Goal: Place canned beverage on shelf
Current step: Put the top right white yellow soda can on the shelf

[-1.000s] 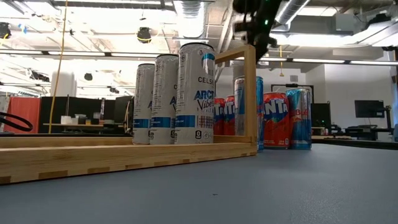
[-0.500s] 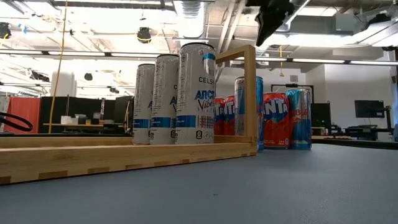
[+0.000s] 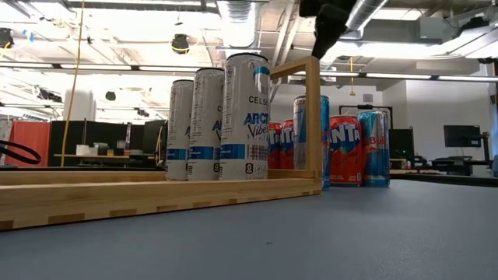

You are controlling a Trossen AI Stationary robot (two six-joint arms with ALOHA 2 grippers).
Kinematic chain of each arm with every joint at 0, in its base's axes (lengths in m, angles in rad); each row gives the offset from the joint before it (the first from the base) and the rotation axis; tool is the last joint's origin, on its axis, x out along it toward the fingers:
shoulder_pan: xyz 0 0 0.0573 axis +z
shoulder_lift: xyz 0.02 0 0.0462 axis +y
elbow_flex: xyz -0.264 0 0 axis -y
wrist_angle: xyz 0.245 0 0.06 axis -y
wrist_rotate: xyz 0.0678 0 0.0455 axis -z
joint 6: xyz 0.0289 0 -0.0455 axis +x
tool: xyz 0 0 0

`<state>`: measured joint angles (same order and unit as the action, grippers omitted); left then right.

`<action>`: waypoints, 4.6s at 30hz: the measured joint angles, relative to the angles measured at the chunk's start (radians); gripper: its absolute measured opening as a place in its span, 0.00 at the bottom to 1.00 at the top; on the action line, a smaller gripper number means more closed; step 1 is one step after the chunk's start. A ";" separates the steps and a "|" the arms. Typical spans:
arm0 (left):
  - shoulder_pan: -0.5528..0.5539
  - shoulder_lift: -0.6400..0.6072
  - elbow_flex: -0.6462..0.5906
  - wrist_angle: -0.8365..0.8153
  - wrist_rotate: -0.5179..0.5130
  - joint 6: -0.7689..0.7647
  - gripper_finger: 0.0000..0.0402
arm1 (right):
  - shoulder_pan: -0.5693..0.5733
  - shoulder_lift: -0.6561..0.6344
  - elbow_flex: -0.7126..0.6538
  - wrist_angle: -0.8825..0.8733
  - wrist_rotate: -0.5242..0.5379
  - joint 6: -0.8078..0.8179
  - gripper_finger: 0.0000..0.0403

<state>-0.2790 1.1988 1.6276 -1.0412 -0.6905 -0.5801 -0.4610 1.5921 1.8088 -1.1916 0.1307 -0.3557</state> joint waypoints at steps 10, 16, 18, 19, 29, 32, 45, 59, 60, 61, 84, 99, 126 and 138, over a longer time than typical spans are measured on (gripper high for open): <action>0.001 0.018 0.000 0.002 -0.005 -0.023 0.74 | -0.017 0.033 0.004 0.232 0.005 0.187 0.65; 0.020 0.058 0.000 0.003 0.005 -0.054 0.74 | -0.052 0.192 0.001 0.405 0.016 0.307 0.65; 0.026 0.066 0.000 0.003 0.013 -0.066 0.74 | -0.068 0.251 0.008 0.412 -0.001 0.315 0.65; 0.027 0.068 0.000 0.003 0.015 -0.073 0.74 | -0.076 0.285 0.016 0.403 -0.011 0.323 0.65; 0.029 0.079 0.000 0.001 0.016 -0.121 0.74 | -0.143 0.541 0.087 0.305 -0.234 0.331 0.65; 0.029 0.079 0.000 0.001 0.012 -0.123 0.74 | -0.142 0.580 0.099 0.286 -0.260 0.328 0.65; 0.029 0.079 0.000 -0.001 -0.002 -0.120 0.74 | -0.132 0.658 0.107 0.247 -0.161 0.333 0.59; 0.029 0.079 0.000 -0.007 -0.002 -0.117 0.74 | -0.136 0.642 0.114 0.212 -0.163 0.329 0.04; 0.029 0.079 0.000 -0.007 -0.002 -0.116 0.74 | -0.138 0.636 0.120 0.200 -0.166 0.329 0.03; 0.029 0.079 0.000 -0.008 -0.002 -0.113 0.74 | -0.140 0.632 0.123 0.188 -0.168 0.329 0.02; 0.029 0.079 0.000 -0.008 0.006 -0.103 0.74 | -0.157 0.576 0.172 0.228 -0.183 0.284 0.57; 0.068 0.079 0.000 -0.008 0.026 -0.138 0.74 | -0.161 0.768 0.170 0.134 -0.203 0.291 0.72; 0.087 0.079 0.000 0.008 0.009 -0.050 0.74 | -0.210 0.511 0.193 0.195 -0.335 0.330 0.42; 0.091 0.053 0.000 0.327 0.079 0.210 0.74 | -0.082 0.143 0.194 0.258 -0.339 0.339 0.42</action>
<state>-0.1877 1.2522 1.6279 -0.7146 -0.6115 -0.3705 -0.5435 1.7349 2.0029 -0.9335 -0.2085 -0.0165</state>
